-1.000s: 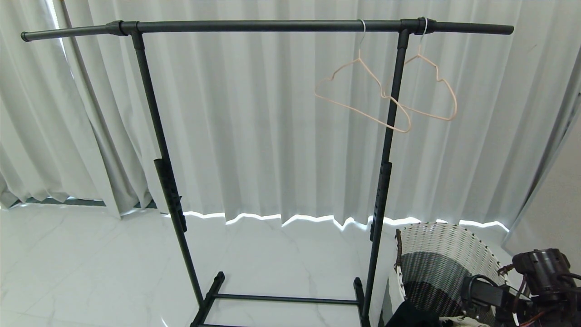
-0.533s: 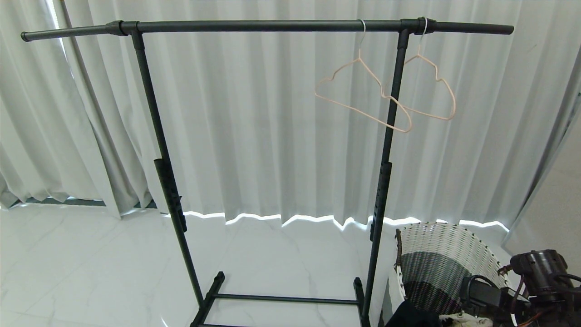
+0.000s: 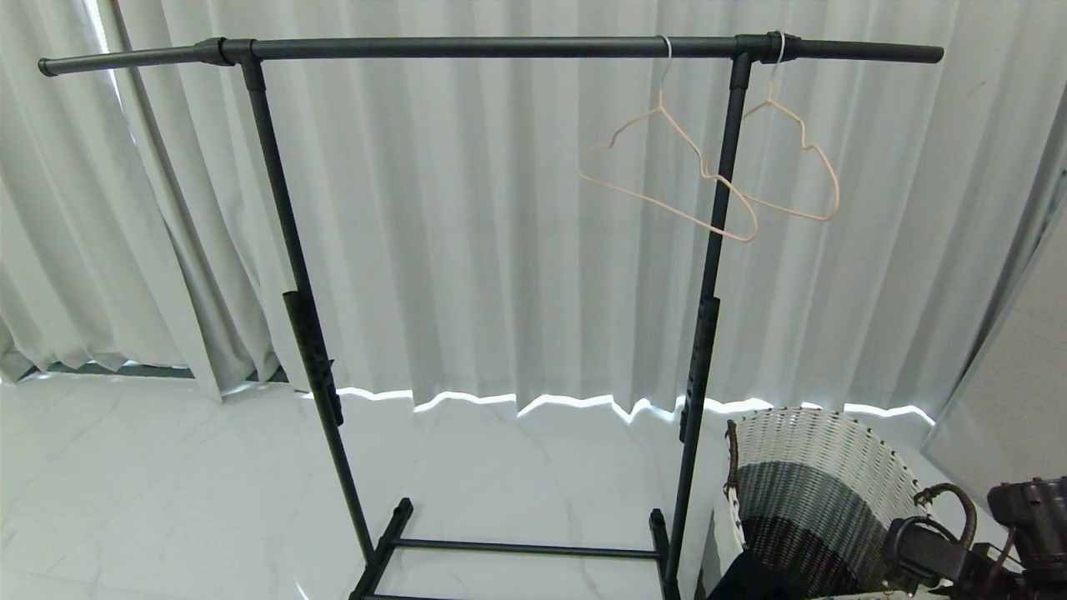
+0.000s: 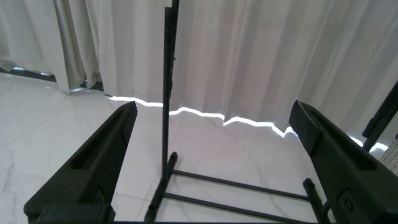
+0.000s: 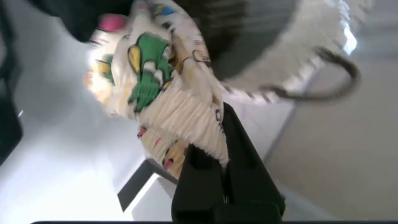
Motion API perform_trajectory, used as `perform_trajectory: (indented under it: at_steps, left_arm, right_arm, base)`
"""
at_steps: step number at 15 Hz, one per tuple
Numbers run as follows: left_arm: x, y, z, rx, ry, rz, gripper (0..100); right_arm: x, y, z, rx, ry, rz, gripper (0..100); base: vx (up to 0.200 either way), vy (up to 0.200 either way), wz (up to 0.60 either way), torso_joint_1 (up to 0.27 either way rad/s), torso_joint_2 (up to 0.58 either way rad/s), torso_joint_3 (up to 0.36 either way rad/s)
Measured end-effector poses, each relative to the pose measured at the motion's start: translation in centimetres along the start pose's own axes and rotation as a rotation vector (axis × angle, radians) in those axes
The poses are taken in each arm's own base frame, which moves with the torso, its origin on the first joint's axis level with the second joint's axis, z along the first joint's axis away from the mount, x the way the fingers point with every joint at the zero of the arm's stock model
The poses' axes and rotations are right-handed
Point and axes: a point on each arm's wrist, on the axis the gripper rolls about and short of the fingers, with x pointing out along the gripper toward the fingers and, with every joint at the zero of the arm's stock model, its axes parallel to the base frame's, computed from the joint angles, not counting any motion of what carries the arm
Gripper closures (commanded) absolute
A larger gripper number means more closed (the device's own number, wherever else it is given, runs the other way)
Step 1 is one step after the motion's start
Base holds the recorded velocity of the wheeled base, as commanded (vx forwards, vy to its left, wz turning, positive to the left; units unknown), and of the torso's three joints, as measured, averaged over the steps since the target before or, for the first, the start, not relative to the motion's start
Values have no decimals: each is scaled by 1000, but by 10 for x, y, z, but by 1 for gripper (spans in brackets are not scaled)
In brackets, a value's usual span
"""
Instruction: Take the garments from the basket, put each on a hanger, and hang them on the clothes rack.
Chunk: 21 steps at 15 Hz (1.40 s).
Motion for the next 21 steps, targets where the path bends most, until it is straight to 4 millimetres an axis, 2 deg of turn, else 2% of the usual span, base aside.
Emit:
perform_trajectory:
  at_steps: [4,6,7,9,12,17,19,21]
  left_arm:
    - [0,0,0,0,0,0,0]
    - [0,0,0,0,0,0,0]
    - [0,0,0,0,0,0,0]
    - [0,0,0,0,0,0,0]
    - [0,0,0,0,0,0,0]
    - [0,0,0,5,0,1,0]
    - [0,0,0,5,0,0,0]
    - [0,0,0,3,0,0,0]
  right_arm:
    - [-37,-7,-17,116,12,-138,100]
    - [-65,-20,-16,164,50,-150,100]
    - [-82,-30,-11,184,62,-154,100]
    - [-132,-50,0,243,57,-191,100]
    - [-203,-65,11,302,-60,-358,100]
    - [-299,-61,15,317,-177,-506,100]
    - [-324,-56,15,318,-209,-542,100]
    - [-335,-55,15,316,-237,-575,100]
  base:
    - [0,0,0,0,0,0]
    - [0,0,0,0,0,0]
    - [0,0,0,0,0,0]
    - [0,0,0,0,0,0]
    - [0,0,0,0,0,0]
    - [0,0,0,0,0,0]
    - [0,0,0,0,0,0]
    - [-100,0,0,1,1,-1]
